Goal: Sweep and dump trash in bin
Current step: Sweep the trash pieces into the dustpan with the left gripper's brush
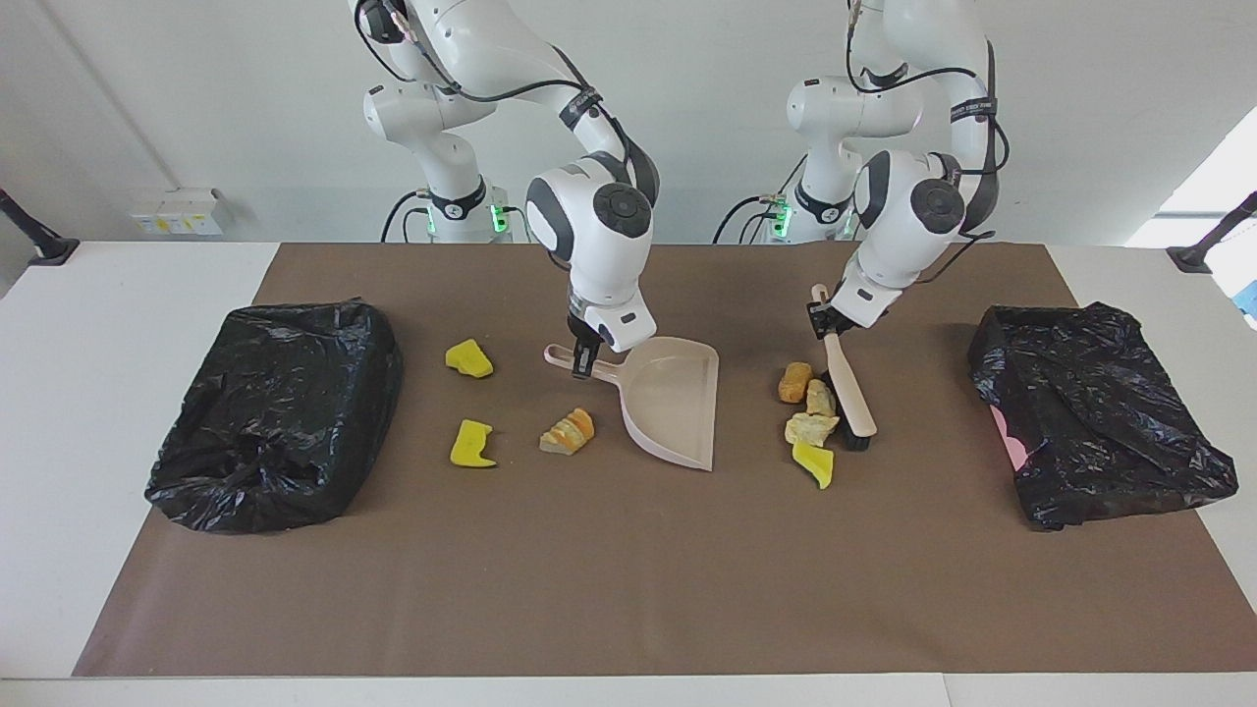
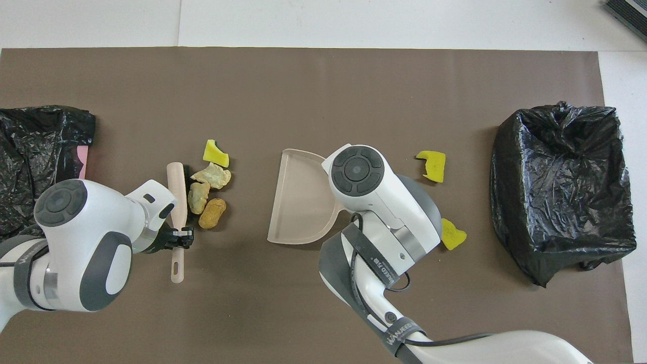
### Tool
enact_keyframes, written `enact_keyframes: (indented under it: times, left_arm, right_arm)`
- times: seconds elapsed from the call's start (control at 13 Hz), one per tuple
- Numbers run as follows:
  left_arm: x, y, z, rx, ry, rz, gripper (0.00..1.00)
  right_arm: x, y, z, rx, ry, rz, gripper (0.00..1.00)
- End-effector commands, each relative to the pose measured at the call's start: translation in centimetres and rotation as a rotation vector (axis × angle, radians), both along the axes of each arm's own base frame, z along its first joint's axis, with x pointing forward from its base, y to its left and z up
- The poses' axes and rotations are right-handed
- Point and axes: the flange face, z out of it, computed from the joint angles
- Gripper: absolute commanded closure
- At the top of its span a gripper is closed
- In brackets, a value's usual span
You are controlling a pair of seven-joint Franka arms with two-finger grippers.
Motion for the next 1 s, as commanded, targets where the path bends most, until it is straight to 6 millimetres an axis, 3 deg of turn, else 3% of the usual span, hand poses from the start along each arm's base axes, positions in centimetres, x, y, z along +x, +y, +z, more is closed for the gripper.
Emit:
enact_keyframes:
  times: [0.0, 0.15, 0.54, 0.77, 0.92]
  left_arm:
    - [-1.6, -4.2, -0.5, 0.006, -0.013, 0.006, 1.00]
    - [-2.6, -7.9, -1.1, -0.016, -0.025, 0.023, 1.00]
    - [-6.1, -16.2, 0.4, -0.118, -0.035, -0.044, 1.00]
    - [-6.0, -16.8, 2.4, -0.128, -0.019, -0.104, 1.00]
    - [-4.4, -15.9, 6.2, -0.143, 0.013, -0.141, 1.00]
  right_arm:
    - [-0.2, 0.7, -0.9, -0.009, -0.003, 0.066, 1.00]
    - [-1.0, 2.3, -1.3, -0.008, -0.002, 0.093, 1.00]
    - [-0.9, 2.5, -1.7, 0.009, -0.017, 0.096, 1.00]
    - [-0.9, 2.4, -1.8, 0.005, -0.012, 0.084, 1.00]
    - [-0.8, 2.2, -1.7, 0.002, -0.008, 0.080, 1.00]
